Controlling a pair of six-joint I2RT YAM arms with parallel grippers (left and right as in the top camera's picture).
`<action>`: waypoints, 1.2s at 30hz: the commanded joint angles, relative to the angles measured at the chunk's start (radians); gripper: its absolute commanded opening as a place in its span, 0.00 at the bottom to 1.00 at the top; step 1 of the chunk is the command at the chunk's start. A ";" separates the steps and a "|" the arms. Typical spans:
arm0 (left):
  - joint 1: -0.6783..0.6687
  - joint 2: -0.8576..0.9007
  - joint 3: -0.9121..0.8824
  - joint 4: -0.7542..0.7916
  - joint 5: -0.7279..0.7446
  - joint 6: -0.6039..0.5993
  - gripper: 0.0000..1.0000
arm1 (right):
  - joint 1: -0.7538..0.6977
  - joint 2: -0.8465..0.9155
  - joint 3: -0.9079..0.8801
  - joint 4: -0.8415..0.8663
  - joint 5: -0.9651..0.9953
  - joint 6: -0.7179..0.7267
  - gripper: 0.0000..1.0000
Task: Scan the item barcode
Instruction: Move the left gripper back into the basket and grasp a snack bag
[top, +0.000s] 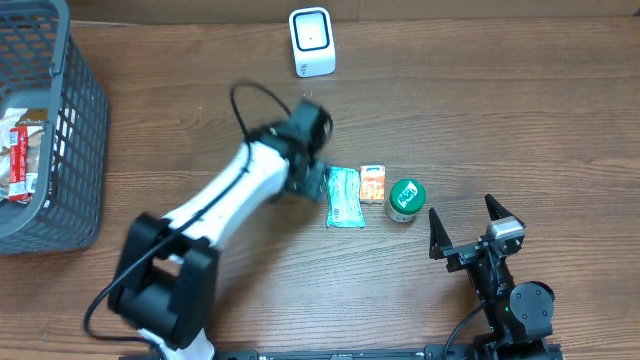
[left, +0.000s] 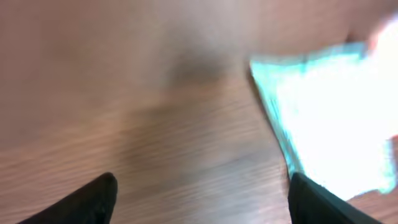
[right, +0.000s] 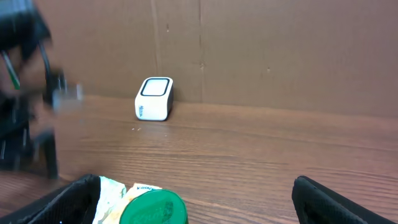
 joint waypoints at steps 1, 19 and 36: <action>0.103 -0.126 0.257 -0.080 -0.124 0.094 0.81 | -0.006 -0.008 -0.010 0.005 -0.007 -0.005 1.00; 0.949 -0.085 0.752 -0.219 -0.157 0.267 1.00 | -0.006 -0.008 -0.010 0.005 -0.007 -0.005 1.00; 1.241 0.295 0.752 -0.269 0.088 0.407 1.00 | -0.006 -0.008 -0.010 0.005 -0.007 -0.005 1.00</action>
